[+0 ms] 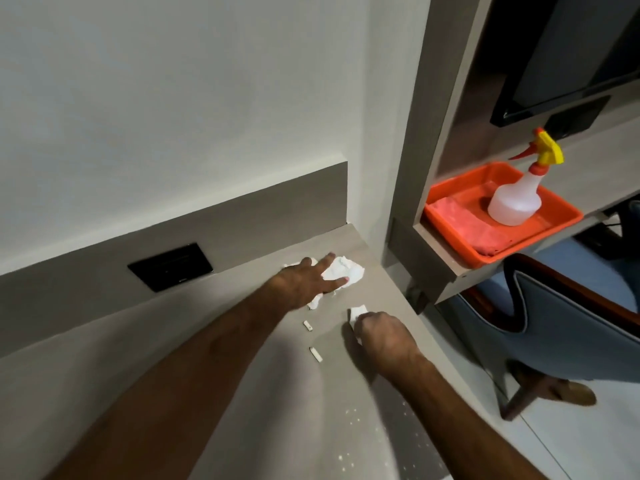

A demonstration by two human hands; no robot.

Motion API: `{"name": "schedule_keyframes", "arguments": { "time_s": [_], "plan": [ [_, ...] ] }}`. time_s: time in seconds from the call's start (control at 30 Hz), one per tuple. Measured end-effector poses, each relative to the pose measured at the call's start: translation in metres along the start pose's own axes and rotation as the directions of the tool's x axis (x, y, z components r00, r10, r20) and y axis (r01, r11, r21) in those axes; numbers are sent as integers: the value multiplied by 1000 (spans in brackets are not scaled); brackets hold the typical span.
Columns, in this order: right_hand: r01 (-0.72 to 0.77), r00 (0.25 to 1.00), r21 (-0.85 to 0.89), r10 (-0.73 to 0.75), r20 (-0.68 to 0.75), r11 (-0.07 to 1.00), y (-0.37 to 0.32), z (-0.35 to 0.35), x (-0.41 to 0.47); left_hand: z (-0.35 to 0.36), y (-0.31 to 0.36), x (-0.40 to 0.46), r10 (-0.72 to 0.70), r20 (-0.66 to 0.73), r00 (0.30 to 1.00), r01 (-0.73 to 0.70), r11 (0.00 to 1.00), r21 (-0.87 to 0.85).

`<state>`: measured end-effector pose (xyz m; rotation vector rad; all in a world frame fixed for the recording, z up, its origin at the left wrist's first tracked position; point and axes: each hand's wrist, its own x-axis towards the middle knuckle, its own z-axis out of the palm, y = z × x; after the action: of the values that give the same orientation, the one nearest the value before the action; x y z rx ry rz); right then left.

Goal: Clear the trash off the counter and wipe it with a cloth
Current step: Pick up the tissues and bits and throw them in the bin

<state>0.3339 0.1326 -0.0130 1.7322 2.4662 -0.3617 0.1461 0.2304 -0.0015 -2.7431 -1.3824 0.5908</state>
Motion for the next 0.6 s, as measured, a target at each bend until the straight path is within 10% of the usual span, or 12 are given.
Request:
{"name": "schedule_keyframes", "arguments": {
  "time_s": [0.2, 0.4, 0.6],
  "plan": [
    [-190, 976, 352, 215, -32, 916, 13, -10, -26, -22, 1, -1, -44, -207, 977, -1, 977, -213],
    [-356, 782, 794, 622, -35, 493, 37, -9, -153, -45, 127, -75, -333, -594, 732, -124, 792, -597],
    [-410, 487, 912, 851, 197, 24, 61, 59, -280, -10, 310, -145, -291, -388, 874, -205, 503, -840]
  ]
}}
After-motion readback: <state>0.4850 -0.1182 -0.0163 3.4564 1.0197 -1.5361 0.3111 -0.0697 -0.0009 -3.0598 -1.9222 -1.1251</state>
